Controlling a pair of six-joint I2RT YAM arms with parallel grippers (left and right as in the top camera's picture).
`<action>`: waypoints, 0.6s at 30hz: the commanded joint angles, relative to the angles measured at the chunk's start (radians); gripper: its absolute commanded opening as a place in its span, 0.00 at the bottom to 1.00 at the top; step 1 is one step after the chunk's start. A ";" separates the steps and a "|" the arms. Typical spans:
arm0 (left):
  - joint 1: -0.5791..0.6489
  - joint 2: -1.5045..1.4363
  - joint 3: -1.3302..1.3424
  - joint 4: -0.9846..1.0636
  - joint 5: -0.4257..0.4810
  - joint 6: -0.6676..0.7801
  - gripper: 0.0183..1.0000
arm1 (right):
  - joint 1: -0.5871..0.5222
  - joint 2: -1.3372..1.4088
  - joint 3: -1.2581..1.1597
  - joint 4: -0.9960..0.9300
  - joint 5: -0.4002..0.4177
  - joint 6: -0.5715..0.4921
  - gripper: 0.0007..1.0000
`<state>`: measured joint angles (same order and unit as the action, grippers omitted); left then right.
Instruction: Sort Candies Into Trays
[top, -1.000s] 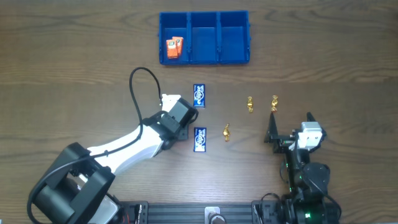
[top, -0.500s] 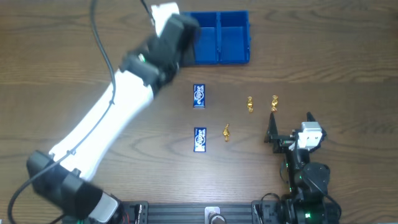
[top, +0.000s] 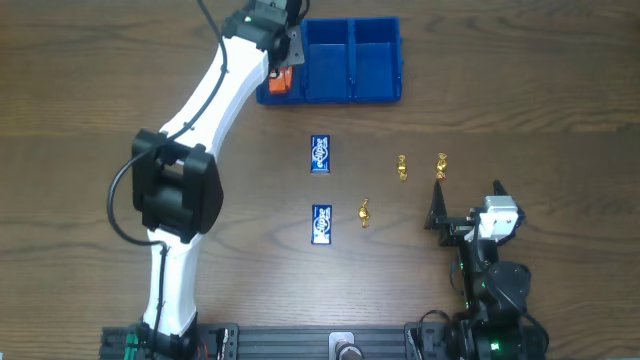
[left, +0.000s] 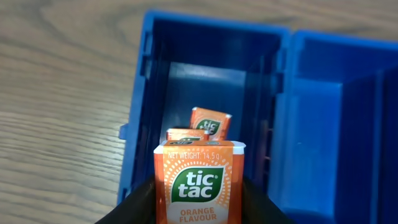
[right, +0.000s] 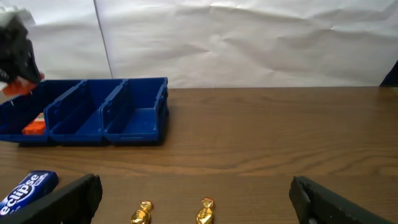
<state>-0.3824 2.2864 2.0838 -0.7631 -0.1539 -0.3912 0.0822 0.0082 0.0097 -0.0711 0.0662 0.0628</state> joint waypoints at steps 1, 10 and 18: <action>0.010 0.005 0.027 -0.002 0.018 0.031 0.28 | -0.004 -0.005 -0.002 -0.005 -0.002 -0.012 1.00; 0.012 0.005 0.027 0.004 0.017 0.110 0.30 | -0.004 -0.005 -0.002 -0.005 -0.002 -0.012 1.00; 0.026 -0.010 0.027 0.001 0.036 0.122 0.85 | -0.004 -0.005 -0.002 -0.005 -0.002 -0.012 1.00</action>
<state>-0.3737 2.2955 2.0876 -0.7597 -0.1322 -0.2806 0.0822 0.0082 0.0097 -0.0711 0.0662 0.0628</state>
